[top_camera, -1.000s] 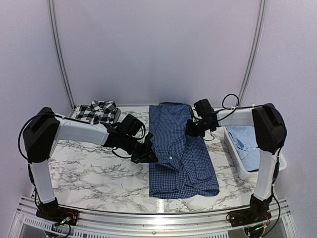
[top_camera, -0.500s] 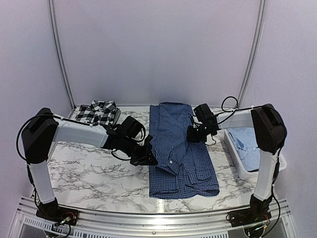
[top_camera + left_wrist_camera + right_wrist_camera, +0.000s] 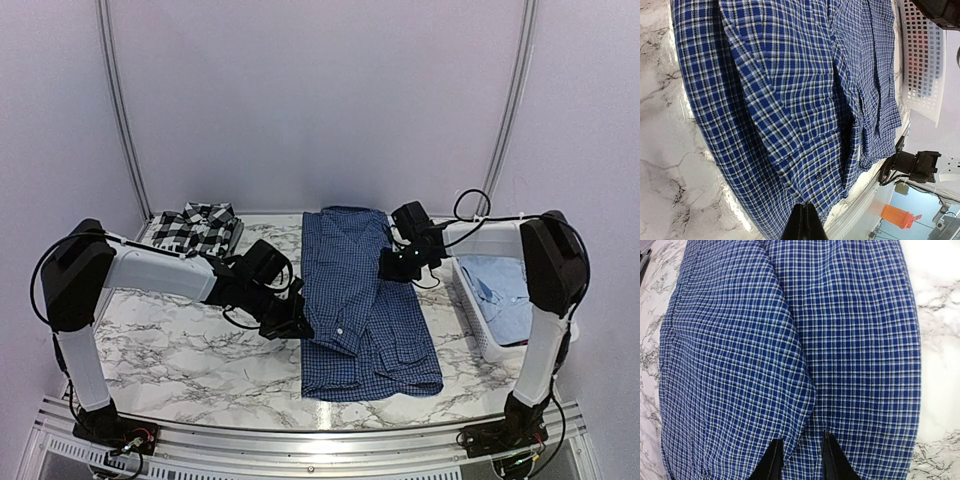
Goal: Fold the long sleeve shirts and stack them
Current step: Adjust the sleeve of the rectangle-folded shirt.
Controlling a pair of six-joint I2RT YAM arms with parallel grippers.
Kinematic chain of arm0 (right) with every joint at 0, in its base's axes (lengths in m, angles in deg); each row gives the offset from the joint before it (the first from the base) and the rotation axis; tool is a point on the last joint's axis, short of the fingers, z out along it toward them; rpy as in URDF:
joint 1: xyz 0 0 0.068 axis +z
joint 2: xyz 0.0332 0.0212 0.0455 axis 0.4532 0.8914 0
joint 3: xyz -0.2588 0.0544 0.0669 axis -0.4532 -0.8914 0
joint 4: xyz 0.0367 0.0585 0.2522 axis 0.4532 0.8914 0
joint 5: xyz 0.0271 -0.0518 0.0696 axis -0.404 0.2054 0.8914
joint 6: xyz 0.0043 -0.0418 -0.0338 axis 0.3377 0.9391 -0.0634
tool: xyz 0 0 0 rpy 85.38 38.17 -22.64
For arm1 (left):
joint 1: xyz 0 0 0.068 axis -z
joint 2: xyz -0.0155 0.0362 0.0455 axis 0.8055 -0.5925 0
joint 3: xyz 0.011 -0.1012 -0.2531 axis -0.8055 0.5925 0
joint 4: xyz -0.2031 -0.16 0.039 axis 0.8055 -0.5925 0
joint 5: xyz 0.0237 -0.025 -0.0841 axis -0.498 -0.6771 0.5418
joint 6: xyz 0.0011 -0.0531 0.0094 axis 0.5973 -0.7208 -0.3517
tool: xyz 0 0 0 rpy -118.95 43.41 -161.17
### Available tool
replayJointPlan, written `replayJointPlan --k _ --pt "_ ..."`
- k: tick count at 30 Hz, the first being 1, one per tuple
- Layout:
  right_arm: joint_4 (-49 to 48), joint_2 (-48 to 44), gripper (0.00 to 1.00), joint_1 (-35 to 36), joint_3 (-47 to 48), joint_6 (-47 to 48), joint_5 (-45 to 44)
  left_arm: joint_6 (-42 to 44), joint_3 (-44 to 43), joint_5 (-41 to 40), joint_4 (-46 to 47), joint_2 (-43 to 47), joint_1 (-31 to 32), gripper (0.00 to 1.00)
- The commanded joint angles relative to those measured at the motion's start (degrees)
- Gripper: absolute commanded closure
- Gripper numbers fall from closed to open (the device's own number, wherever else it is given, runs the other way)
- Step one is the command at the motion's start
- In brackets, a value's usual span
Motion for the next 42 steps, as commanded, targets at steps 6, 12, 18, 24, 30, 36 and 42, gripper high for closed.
replayJointPlan --k 6,12,18,24,30,36,42 --pt "3.15 -9.13 0.73 0.75 -1.07 1.36 -3.75 -0.1 1.19 -1.11 -1.83 0.96 0.99 1.0" --pt "3.34 -13.94 0.72 0.77 -5.34 1.16 -6.28 -0.23 2.15 -2.01 -1.95 1.34 1.35 1.0" --pt "3.3 -15.88 0.71 0.91 -7.68 1.19 -6.32 -0.25 3.0 -2.61 -2.15 1.84 1.43 1.0" --pt "3.4 -16.08 0.71 1.78 -8.4 1.19 -6.75 -0.37 3.07 -2.18 -2.18 2.23 1.51 1.0" --pt "3.83 -16.2 0.71 3.2 -8.1 1.0 -7.13 -0.4 3.46 -1.96 -2.23 1.97 2.24 1.0" --pt "4.88 -17.14 0.7 6.21 -8.56 1.42 -6.92 -0.75 2.83 -2.38 -2.16 1.27 3.48 1.0" --pt "4.89 -19.25 0.7 11.29 -12.24 0.56 -4.63 -1.07 1.85 -2.5 -2.2 0.59 4.19 1.0"
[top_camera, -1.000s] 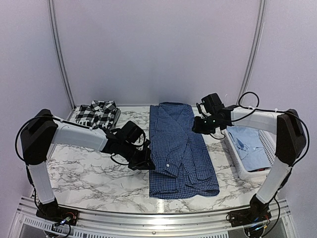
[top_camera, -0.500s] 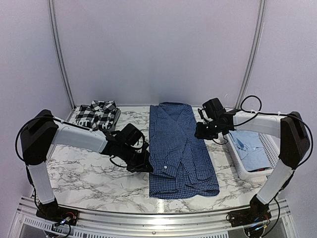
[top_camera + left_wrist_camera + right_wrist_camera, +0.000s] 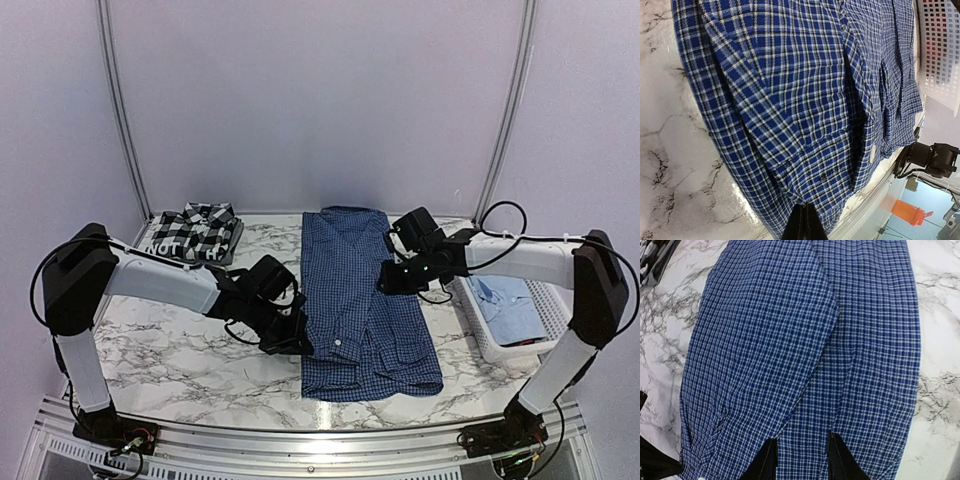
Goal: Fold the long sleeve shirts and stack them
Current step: Adjust the sleeve of the rectangle-folded shirt.
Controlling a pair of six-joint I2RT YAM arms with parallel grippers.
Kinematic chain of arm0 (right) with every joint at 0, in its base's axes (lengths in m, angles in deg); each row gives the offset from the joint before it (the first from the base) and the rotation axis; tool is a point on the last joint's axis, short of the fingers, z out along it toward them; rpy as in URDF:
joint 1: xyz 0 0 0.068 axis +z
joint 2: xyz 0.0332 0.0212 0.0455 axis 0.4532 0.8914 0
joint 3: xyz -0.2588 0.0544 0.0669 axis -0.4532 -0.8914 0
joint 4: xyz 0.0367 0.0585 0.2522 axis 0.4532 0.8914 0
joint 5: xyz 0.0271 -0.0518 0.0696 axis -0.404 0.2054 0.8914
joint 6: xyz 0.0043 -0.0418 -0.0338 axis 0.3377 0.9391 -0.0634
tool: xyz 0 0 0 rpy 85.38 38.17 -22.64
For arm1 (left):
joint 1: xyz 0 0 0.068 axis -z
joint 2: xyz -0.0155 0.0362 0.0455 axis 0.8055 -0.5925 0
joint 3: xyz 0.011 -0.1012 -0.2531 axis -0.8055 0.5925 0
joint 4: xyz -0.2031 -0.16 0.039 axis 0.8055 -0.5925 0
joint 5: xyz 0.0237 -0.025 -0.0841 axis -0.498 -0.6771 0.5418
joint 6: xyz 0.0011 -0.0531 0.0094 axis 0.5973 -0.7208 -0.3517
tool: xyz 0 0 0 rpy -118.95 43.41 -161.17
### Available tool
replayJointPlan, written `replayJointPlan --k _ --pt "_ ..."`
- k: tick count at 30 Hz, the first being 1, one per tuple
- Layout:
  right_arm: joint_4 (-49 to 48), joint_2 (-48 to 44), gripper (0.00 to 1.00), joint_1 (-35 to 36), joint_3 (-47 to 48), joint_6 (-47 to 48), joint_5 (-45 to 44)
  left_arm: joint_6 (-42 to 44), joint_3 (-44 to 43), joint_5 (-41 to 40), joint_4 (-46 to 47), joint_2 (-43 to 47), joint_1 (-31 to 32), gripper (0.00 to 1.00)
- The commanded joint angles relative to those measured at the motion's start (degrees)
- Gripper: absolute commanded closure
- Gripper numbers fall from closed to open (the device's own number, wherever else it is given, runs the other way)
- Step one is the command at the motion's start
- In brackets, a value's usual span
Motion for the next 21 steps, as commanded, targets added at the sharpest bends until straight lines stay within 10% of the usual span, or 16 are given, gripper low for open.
replayJointPlan --k 1,21 --pt "1.27 -2.68 0.7 4.35 -2.35 -0.56 1.17 -0.25 -1.18 -0.03 -1.78 0.23 0.68 1.0" --pt "1.34 2.28 0.69 7.21 4.43 -1.07 -1.28 -0.63 -4.74 -1.91 -1.7 -0.78 0.78 1.0"
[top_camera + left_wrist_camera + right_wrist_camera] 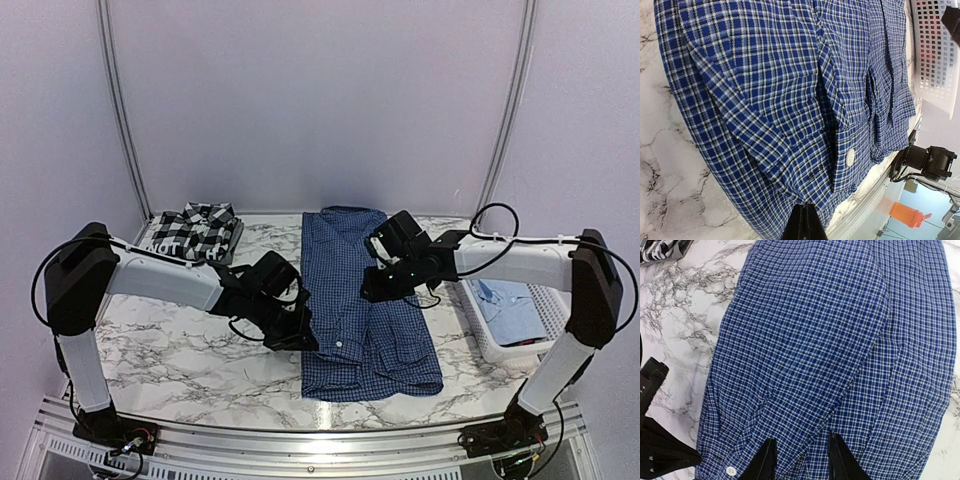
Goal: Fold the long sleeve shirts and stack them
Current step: Adjust the sleeve of the rectangle-folded shirt.
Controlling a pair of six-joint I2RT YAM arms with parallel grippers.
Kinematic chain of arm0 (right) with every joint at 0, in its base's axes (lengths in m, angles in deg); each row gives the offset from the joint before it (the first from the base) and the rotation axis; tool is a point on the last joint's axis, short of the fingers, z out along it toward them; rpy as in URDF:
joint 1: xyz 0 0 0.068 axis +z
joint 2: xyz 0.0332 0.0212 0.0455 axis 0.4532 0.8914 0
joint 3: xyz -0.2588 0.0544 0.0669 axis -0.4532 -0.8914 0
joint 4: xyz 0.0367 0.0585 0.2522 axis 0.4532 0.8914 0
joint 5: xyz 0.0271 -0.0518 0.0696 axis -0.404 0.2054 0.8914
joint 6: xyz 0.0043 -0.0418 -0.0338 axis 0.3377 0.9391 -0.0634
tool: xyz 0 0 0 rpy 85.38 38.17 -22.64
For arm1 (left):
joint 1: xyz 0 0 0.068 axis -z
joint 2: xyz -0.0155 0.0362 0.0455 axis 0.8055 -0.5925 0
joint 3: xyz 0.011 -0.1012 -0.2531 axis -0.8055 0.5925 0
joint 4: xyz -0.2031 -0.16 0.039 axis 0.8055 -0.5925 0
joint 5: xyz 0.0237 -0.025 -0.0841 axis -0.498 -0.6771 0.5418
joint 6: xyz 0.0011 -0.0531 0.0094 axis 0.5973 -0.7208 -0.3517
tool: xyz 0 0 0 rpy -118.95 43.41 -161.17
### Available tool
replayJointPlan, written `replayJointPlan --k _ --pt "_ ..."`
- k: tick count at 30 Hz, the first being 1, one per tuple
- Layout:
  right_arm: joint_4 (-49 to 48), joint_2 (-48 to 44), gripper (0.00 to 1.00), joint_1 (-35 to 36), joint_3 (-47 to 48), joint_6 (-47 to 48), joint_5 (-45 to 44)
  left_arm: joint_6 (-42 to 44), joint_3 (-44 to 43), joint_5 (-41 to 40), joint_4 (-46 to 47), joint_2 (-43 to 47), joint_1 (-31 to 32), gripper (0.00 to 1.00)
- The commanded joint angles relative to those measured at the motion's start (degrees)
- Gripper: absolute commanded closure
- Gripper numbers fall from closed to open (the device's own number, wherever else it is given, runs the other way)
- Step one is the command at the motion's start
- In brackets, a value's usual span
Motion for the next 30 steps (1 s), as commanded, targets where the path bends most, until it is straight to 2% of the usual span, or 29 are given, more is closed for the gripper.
replayJointPlan --k 1,14,26,30 --pt "-0.31 2.27 0.69 0.04 3.62 0.48 -0.77 -0.13 -2.56 -1.05 -1.3 -0.04 0.27 1.0" --pt "-2.04 2.51 0.73 0.39 2.53 0.48 1.54 0.57 -0.68 1.16 -1.3 -1.79 0.71 1.0" --pt "-5.37 4.98 0.82 2.72 2.69 0.05 6.0 5.14 2.29 -3.69 -5.83 4.9 -1.38 0.67" --pt "-7.21 7.5 0.84 -0.54 6.26 1.69 6.7 7.46 3.23 -4.73 -6.82 7.0 -3.61 0.64"
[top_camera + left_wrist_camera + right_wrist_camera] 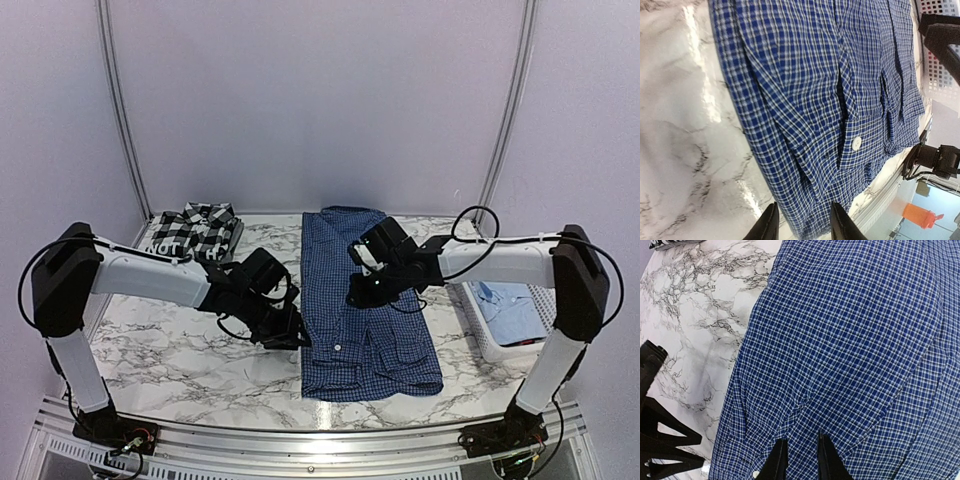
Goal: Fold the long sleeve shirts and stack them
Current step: Adjust the sleeve of the rectangle-folded shirt, then smooth out the rectangle-folded shirt at the center of the board.
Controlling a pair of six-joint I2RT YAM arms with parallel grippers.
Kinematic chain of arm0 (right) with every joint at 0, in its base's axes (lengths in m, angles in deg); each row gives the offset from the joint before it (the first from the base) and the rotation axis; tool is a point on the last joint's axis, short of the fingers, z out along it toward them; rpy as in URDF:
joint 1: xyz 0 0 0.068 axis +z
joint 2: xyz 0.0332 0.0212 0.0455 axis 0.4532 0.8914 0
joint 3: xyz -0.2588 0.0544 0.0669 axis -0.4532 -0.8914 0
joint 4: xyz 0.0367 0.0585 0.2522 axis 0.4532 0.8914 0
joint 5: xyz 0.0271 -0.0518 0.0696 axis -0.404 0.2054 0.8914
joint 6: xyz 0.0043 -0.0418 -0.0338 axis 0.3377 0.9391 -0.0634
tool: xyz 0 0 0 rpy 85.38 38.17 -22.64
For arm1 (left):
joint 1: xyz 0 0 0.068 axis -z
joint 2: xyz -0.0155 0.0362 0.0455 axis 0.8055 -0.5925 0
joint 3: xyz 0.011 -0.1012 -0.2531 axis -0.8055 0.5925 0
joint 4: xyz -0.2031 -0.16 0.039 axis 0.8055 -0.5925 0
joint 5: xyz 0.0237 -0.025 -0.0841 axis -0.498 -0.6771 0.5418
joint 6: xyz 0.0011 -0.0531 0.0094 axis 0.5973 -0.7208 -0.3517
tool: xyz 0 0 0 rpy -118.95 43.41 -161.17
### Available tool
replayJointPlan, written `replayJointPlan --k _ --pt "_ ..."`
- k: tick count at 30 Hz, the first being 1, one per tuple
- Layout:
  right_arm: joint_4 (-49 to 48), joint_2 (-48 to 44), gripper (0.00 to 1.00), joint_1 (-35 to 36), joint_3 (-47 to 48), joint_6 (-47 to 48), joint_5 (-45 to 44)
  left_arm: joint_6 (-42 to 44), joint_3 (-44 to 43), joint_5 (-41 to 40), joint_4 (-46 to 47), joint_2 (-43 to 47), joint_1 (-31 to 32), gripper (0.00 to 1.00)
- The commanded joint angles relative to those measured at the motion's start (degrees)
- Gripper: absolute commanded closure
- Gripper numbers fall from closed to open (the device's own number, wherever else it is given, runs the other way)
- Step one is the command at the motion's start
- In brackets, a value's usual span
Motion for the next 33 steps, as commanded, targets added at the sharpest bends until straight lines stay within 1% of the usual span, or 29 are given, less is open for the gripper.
replayJointPlan --k 1,6,9,13,16,21,26,33 --pt "-4.32 4.06 0.85 -4.08 5.46 1.68 3.0 4.18 0.64 -2.25 -3.45 3.58 -2.54 0.64" --pt "-11.82 11.09 0.88 -10.96 11.17 2.84 9.17 7.41 -4.35 -2.86 -2.96 0.58 -3.22 0.65" --pt "-16.22 16.88 0.89 -13.98 14.89 2.46 14.19 7.53 -7.45 -2.93 -1.82 -2.71 -4.42 0.69" --pt "-22.21 23.2 0.89 -17.44 19.14 -0.73 22.27 7.08 -9.8 -3.89 0.96 -4.87 -6.26 0.72" --pt "-26.59 28.06 0.89 -19.2 24.1 -3.42 26.6 5.94 -10.78 -3.55 4.12 -6.76 -7.5 0.73" --pt "-27.63 36.06 0.89 -20.73 31.82 -6.3 29.37 5.29 -12.55 -3.22 6.44 -10.28 -8.95 0.75" --pt "-28.77 43.25 0.9 -21.89 36.61 -8.85 30.23 5.76 -14.22 -3.25 7.17 -12.62 -10.26 0.76" --pt "-27.29 48.61 0.91 -22.7 41.4 -10.45 29.57 6.26 -18.93 -4.9 8.0 -15.79 -12.78 0.76"
